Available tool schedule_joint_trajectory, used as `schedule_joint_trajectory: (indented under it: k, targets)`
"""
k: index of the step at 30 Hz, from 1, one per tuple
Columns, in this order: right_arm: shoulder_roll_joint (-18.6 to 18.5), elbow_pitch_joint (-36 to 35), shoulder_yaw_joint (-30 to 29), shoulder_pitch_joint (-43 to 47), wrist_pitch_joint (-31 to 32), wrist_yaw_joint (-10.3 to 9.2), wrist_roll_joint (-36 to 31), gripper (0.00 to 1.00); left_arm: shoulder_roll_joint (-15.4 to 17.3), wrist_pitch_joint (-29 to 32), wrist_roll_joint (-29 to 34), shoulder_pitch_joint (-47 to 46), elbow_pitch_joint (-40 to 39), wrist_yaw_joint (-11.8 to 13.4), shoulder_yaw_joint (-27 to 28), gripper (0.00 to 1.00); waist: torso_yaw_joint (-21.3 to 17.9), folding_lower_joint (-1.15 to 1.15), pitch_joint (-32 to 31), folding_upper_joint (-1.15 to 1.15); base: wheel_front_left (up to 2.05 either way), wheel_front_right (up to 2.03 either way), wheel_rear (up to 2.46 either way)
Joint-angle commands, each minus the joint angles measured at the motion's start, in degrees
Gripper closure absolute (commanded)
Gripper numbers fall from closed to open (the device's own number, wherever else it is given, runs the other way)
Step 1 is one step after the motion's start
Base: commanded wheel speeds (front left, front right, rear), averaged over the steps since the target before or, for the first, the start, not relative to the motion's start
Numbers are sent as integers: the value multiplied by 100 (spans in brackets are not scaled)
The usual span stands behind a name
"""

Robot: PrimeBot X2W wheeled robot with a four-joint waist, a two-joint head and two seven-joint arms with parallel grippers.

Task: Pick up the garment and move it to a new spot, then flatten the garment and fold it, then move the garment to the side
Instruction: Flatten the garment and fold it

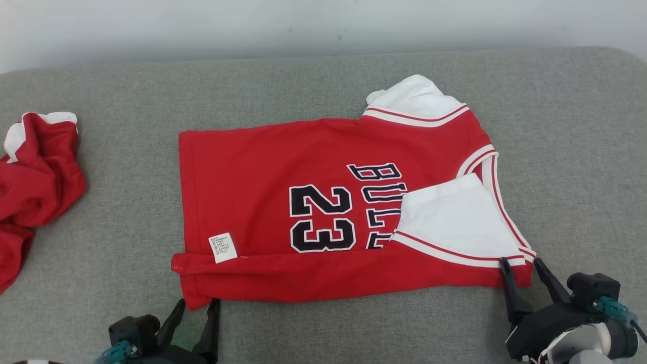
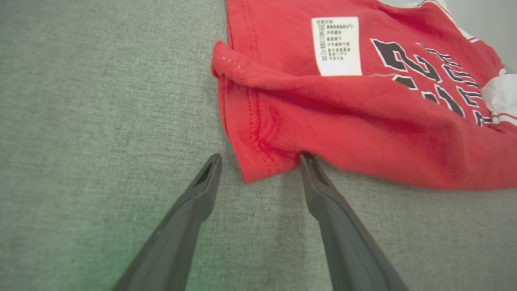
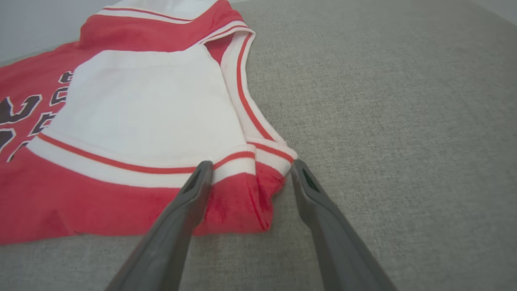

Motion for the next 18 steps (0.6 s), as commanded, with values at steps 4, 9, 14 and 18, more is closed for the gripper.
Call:
schedule_joint_trajectory:
  k: [4, 9, 14, 18]
  targets:
    - [-3, 254, 78, -153, 61, 1, 189, 0, -46, 44, -190, -79, 110, -93, 26, 82, 32, 0, 63, 0, 0, 0, 0]
    - [-20, 441, 197, -211, 158, -3, 474, 100, 29, 160, -320, -61, 78, -243, -9, 100, 26, 0, 92, 0, 0, 0, 0]
    - [-146, 178, 155, 28, 207, -4, 737, 100, 385, 421, -268, 175, -406, -275, -27, 100, 76, 0, 42, 0, 0, 0, 0]
    - [-189, -288, 59, 353, 342, -3, 817, 100, 693, 688, -244, 391, -852, -275, -31, 100, 129, 0, -23, 0, 0, 0, 0]
